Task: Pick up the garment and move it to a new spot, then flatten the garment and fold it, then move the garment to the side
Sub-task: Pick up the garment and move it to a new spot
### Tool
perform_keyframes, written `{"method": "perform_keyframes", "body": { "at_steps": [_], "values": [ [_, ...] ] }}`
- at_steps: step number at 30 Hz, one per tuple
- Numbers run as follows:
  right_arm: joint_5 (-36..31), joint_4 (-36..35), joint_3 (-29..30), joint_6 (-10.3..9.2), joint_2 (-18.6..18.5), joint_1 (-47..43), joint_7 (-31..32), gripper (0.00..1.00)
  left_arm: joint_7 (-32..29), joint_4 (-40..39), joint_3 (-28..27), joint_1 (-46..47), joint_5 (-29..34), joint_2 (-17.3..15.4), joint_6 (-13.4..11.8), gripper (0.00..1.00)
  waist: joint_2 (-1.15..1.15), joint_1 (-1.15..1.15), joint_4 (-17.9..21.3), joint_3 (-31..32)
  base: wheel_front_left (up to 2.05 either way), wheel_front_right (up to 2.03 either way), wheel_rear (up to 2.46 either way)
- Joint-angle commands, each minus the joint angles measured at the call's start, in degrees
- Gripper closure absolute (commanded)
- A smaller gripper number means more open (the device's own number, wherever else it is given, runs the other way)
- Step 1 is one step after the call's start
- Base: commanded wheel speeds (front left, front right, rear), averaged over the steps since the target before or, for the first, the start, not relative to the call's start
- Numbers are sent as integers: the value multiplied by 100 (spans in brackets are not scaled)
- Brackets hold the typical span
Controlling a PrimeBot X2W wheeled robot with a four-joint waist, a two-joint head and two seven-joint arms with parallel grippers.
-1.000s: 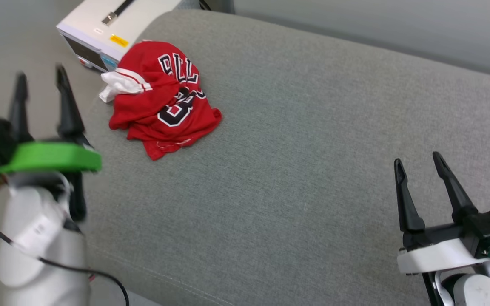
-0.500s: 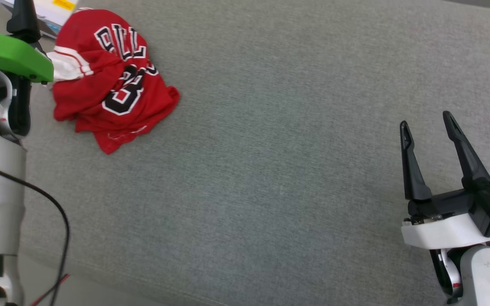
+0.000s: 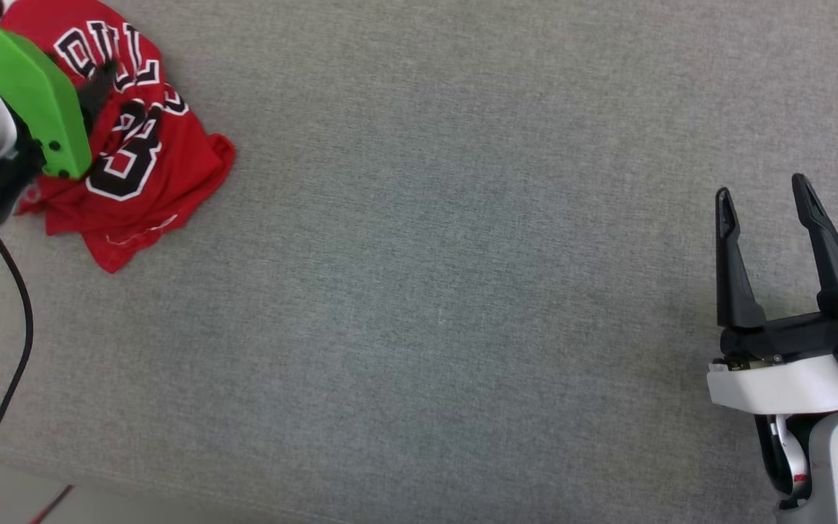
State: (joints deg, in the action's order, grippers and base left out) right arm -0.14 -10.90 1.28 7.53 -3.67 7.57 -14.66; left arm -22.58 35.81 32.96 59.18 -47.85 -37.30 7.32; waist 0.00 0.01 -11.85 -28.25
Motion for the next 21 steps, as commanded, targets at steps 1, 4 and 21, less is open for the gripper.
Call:
{"method": "perform_keyframes", "body": {
  "at_steps": [1, 4, 21],
  "values": [
    [63, -34, 25, -4, 13, 118, -34, 0, -266, -56, 206, 109, -167, -98, 16, 0, 0, -1, 95, -113, 0, 0, 0],
    [94, -42, 44, -4, 22, 131, -34, 0, -845, -152, 677, 97, -416, -250, 16, 0, 0, -1, 135, -170, 0, 0, 0],
    [224, 23, 117, -4, 54, 225, -34, 0, -1633, 797, 2119, 137, -835, 42, 16, 100, 0, -1, 272, -264, 0, 0, 0]
  ]
}}
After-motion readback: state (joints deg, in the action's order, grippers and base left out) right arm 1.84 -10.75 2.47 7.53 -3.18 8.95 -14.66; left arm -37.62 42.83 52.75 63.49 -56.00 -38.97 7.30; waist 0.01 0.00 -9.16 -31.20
